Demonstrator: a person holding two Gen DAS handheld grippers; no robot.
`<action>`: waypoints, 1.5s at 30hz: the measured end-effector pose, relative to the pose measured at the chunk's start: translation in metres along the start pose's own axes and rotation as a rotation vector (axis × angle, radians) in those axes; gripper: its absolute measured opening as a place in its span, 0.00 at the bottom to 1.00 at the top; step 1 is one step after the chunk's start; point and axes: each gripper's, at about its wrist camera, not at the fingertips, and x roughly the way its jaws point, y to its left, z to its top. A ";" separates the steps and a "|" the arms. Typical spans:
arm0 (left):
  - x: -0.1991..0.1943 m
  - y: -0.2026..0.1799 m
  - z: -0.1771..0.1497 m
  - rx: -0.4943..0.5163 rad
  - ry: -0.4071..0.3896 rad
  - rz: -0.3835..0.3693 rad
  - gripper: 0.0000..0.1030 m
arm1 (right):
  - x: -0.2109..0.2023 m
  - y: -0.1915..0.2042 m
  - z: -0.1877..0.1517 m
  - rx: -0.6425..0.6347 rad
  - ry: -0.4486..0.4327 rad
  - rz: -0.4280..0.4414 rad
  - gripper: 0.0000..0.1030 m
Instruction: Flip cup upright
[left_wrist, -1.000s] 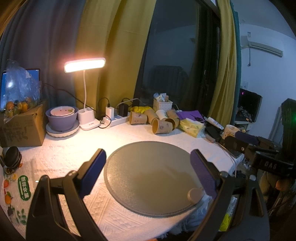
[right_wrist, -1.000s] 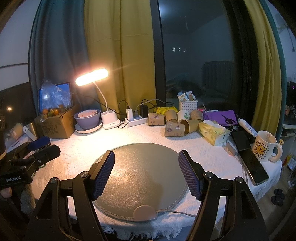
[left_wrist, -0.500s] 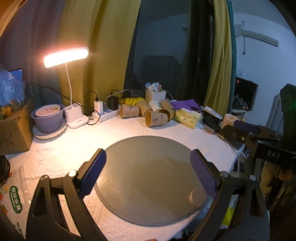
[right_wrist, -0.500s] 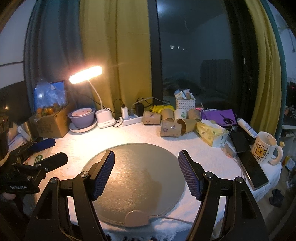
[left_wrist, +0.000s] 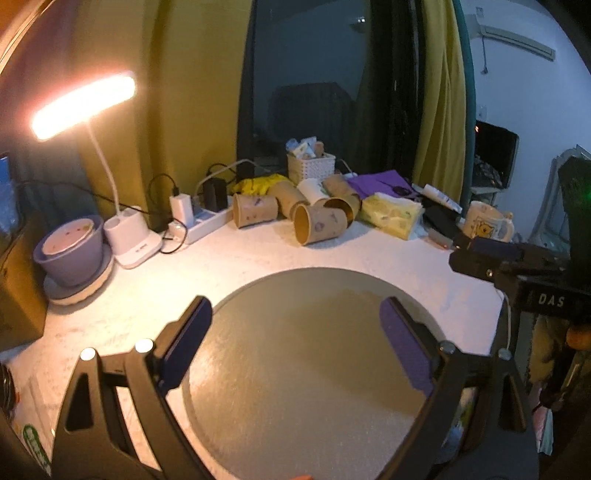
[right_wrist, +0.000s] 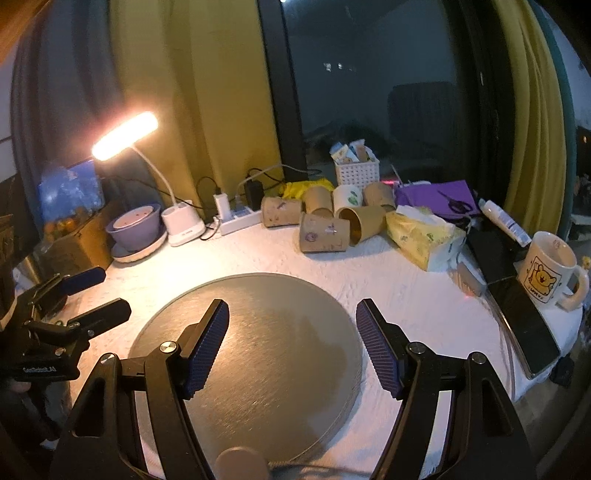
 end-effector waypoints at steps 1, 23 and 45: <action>0.005 0.000 0.002 0.004 0.005 -0.002 0.90 | 0.005 -0.003 0.002 0.007 0.006 -0.006 0.72; 0.158 -0.004 0.076 0.123 0.154 -0.077 0.90 | 0.122 -0.087 0.055 0.075 0.129 -0.047 0.72; 0.299 -0.044 0.137 0.412 0.232 -0.198 0.90 | 0.192 -0.128 0.074 0.124 0.183 -0.023 0.72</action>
